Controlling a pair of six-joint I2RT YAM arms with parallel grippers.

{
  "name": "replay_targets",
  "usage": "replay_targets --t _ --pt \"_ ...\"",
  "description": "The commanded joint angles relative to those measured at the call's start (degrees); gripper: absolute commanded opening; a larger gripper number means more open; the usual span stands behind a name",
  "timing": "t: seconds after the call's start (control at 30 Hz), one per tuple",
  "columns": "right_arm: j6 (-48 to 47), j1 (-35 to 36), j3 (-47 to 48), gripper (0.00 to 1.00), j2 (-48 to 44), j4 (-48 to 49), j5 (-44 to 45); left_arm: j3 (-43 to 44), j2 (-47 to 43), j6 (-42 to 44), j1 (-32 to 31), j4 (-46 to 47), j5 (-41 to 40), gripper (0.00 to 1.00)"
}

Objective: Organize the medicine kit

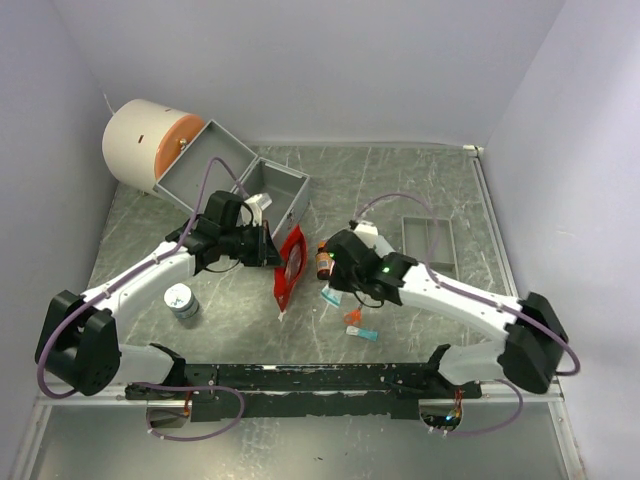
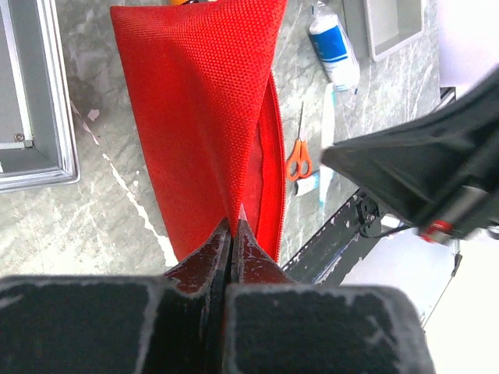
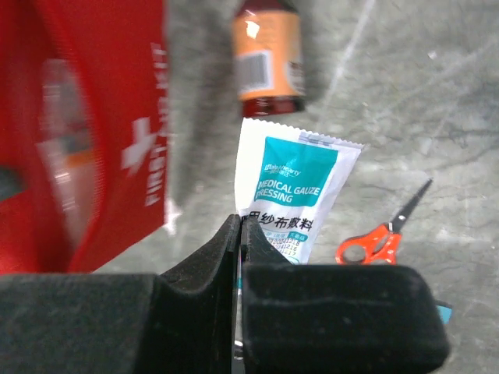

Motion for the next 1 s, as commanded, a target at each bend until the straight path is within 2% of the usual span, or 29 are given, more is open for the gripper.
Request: replay_targets --t 0.0,0.2,0.37,0.67,0.8,0.97 --pt "-3.52 -0.46 -0.15 0.0 -7.86 4.32 -0.95 2.74 -0.38 0.37 0.33 1.38 0.14 0.07" --pt "-10.25 -0.47 -2.15 0.0 -17.45 14.57 -2.95 -0.13 -1.28 -6.76 0.33 9.3 5.73 0.07" --pt "-14.98 -0.49 -3.33 0.0 -20.79 24.98 -4.31 -2.6 -0.57 -13.69 0.39 16.8 10.15 0.07" --pt "-22.61 -0.56 -11.31 0.0 -17.47 47.59 -10.03 -5.12 3.26 -14.99 0.36 20.31 11.06 0.07" --pt "-24.34 -0.74 -11.84 0.0 -13.44 51.83 -11.08 -5.66 5.36 -15.22 0.32 23.41 14.13 0.07" --pt "-25.1 -1.11 -13.06 0.0 -10.16 56.47 -10.86 -5.25 4.39 -10.75 0.32 18.41 11.24 0.07"
